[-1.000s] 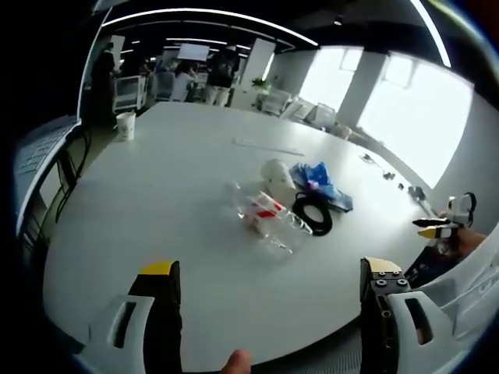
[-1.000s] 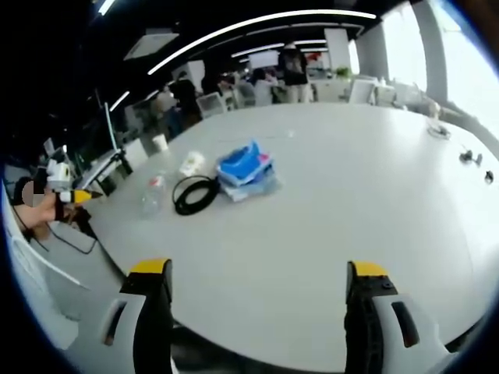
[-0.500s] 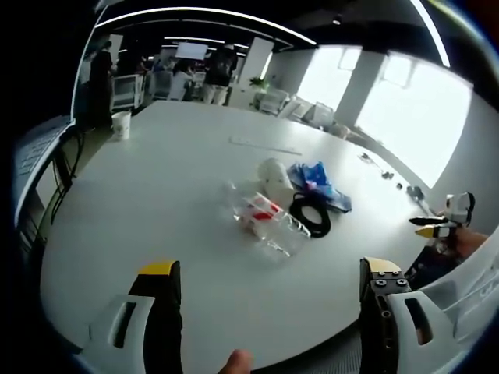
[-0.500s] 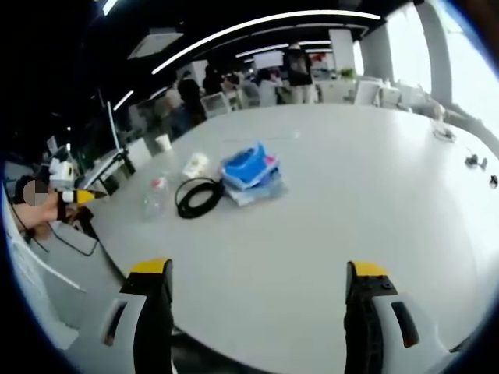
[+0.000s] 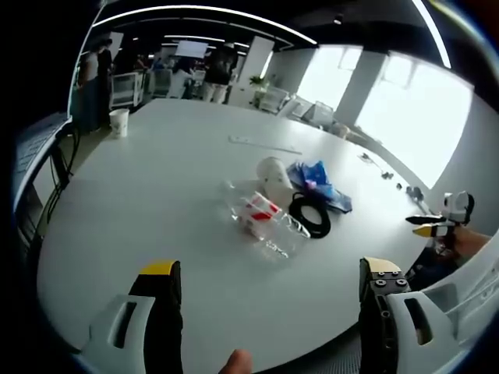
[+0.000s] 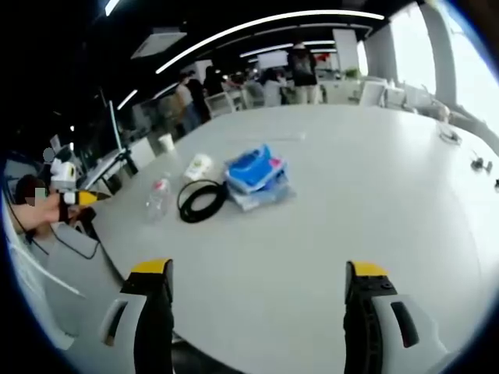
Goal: Arrange the tabletop items into an orderly group along one side of the table until the central work area is clear of visible clutter.
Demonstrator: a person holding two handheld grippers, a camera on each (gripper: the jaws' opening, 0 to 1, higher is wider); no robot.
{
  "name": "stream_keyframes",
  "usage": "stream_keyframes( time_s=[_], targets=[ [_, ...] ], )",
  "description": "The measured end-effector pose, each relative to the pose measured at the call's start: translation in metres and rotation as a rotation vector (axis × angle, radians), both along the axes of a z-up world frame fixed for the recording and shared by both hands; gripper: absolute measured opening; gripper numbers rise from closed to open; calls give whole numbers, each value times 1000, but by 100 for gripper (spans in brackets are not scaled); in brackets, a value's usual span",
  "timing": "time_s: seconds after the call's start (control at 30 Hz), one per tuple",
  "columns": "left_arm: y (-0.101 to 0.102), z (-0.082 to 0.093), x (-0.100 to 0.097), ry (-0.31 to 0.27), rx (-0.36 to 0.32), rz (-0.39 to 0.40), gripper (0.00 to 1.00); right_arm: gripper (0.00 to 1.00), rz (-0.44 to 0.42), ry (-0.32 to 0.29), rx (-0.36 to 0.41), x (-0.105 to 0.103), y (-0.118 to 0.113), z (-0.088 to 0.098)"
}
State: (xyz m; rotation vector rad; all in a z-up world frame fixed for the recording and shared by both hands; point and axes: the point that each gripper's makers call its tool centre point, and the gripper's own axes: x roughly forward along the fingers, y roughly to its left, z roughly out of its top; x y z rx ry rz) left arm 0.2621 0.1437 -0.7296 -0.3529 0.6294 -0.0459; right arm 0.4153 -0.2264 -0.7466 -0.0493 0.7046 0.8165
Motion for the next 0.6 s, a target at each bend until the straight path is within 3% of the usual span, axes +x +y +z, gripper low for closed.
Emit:
stream_keyframes(
  time_s=[0.6],
  targets=[
    [-2, -4, 14, 5, -9, -11, 91, 88, 55, 8, -13, 6, 21, -7]
  ],
)
